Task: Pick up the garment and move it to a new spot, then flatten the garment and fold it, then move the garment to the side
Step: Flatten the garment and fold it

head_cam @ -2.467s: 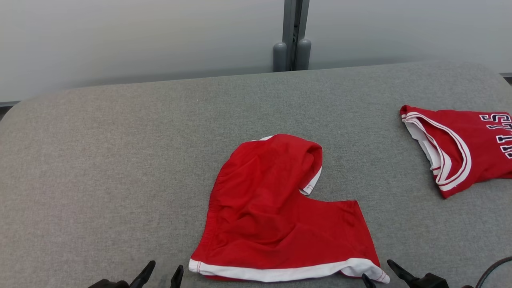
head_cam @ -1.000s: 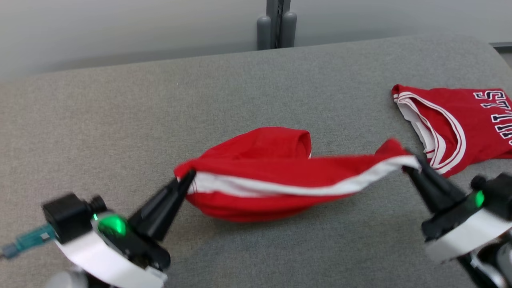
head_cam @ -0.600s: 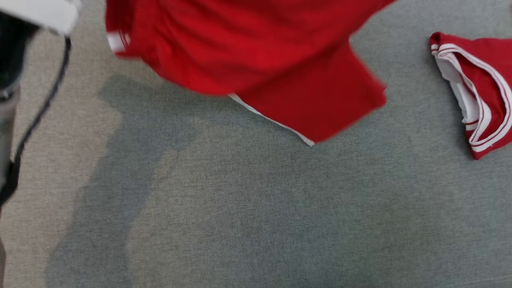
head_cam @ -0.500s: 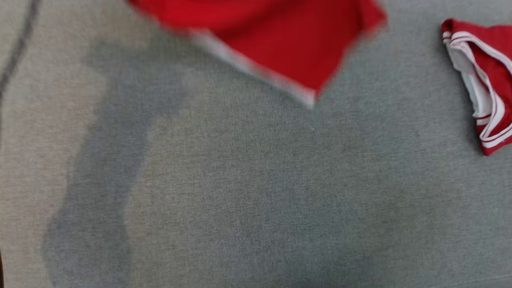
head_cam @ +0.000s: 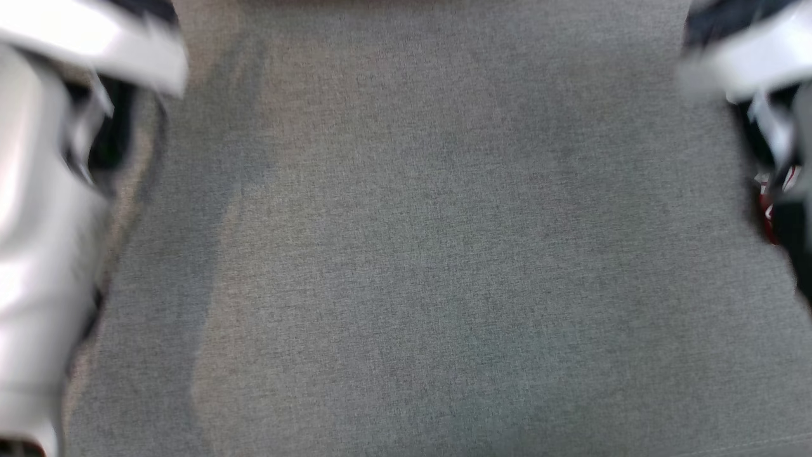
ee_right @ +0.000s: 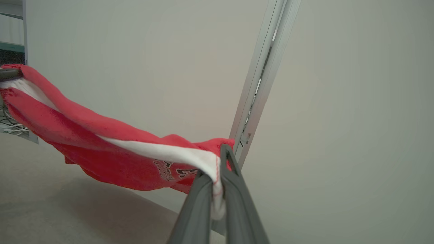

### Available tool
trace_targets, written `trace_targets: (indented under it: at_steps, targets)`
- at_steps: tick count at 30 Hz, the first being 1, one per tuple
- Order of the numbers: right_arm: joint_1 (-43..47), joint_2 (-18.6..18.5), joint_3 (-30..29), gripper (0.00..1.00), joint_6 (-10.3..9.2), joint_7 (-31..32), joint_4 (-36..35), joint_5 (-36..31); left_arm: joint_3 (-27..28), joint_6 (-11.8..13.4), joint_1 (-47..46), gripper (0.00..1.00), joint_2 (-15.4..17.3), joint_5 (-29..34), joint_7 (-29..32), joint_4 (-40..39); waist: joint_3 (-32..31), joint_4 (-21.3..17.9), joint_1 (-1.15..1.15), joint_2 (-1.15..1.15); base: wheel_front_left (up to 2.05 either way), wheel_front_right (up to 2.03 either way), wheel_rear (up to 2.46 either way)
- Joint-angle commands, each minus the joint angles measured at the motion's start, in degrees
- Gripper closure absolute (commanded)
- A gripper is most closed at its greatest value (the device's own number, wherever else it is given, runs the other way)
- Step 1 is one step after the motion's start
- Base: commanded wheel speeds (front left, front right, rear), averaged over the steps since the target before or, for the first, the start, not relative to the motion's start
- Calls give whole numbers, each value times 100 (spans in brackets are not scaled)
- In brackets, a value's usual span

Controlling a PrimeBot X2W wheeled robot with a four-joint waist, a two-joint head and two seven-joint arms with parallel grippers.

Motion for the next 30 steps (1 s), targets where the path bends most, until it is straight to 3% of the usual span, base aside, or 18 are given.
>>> trace_targets:
  at_steps: [1, 12, 15, 19, 23, 27, 30]
  targets:
    - [693, -145, 68, 100, -1, -45, -176, 3, -58, -1, 637, 100, 43, -260, -46, -58, -136, 31, -1, 0, 0, 0, 0]
    - [4373, -695, 259, 100, -1, -46, -1083, 8, -710, 29, 4321, 100, 318, -803, -71, -1023, -1006, -1, -1, 0, 0, 0, 0]
    - [5203, -908, 155, 100, -1, -47, -1468, 61, -808, 276, 5409, 100, 351, -926, -72, -1608, -1233, -17, -1, 0, 0, 0, 0]
    - [6115, -1045, -437, 100, -2, -47, -2151, 149, -766, 799, 6609, 100, 352, -1205, -73, -2708, -1270, 15, -1, 0, 0, 0, 0]
    - [6050, -1189, -600, 100, -2, 305, -2844, 256, -531, 1115, 6902, 100, 326, -1380, -36, -3709, -1004, 203, -1, 0, 0, 0, 0]
    - [5281, -1441, -273, 100, -1, 807, -3029, 490, -402, 1241, 6344, 100, 325, -1403, 246, -4175, -692, 435, -1, 0, 0, 0, 0]
    - [4186, -1699, 70, 100, -1, 1256, -2827, 755, -309, 1516, 5545, 100, 254, -1283, 625, -4363, -393, 740, -1, 0, 0, 0, 0]
